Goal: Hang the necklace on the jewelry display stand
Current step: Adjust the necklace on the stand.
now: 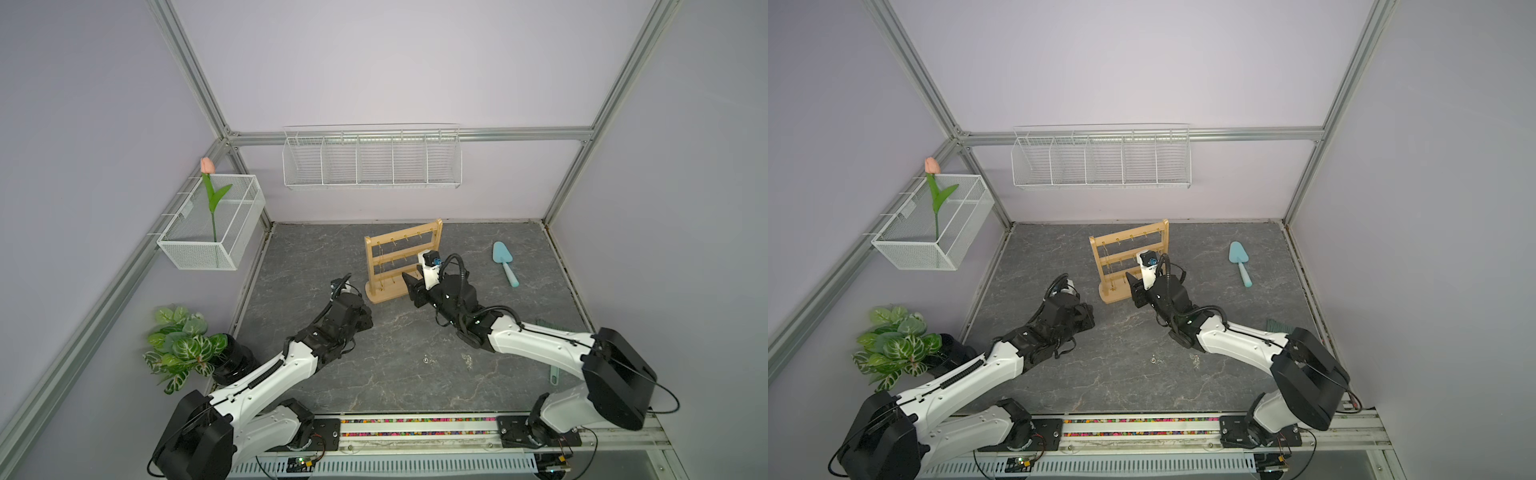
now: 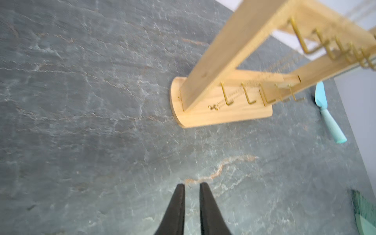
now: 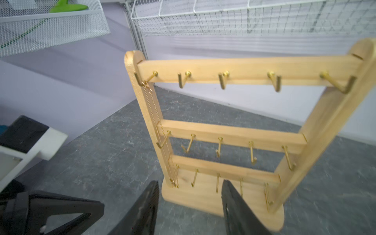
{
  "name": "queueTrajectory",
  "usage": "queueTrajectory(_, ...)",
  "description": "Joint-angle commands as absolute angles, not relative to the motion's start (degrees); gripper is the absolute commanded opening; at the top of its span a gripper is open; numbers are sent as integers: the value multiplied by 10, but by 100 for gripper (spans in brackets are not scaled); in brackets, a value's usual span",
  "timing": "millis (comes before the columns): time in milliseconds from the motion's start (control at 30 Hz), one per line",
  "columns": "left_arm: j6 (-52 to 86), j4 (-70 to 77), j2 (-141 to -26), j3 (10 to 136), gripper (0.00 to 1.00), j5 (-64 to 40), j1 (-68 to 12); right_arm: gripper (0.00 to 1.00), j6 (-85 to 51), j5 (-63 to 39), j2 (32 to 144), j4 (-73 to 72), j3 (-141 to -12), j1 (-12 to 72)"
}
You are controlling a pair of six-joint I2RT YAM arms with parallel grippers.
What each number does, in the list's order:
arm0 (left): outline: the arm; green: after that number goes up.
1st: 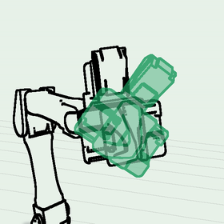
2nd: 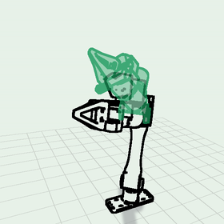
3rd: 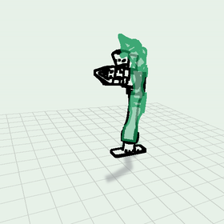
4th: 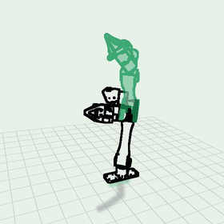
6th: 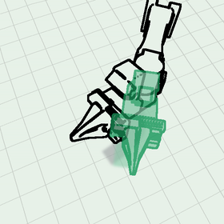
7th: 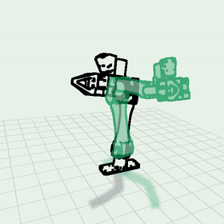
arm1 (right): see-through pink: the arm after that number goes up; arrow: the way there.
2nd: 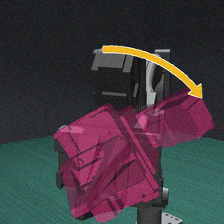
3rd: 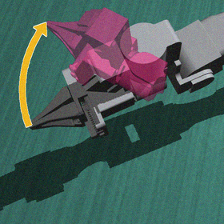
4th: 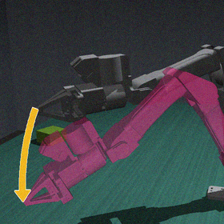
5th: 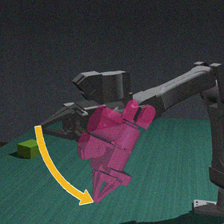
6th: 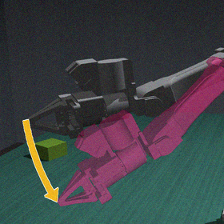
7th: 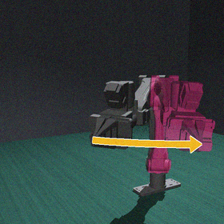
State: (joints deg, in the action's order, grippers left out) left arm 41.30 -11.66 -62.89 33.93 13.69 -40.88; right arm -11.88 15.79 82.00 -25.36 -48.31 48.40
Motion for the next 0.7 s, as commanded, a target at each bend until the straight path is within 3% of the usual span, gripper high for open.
queueTrajectory(0,412,-161,-621,344,18,139,-474,54,-193,121,749,-46,-458,466)
queueTrajectory(133,393,-171,-663,353,19,85,-543,55,-248,38,691,131,-435,402)
queueTrajectory(267,348,-180,-744,398,23,57,-607,54,-249,-8,681,213,-427,348)
queueTrajectory(667,256,-217,-936,575,28,18,-651,51,-259,-28,684,227,-398,255)
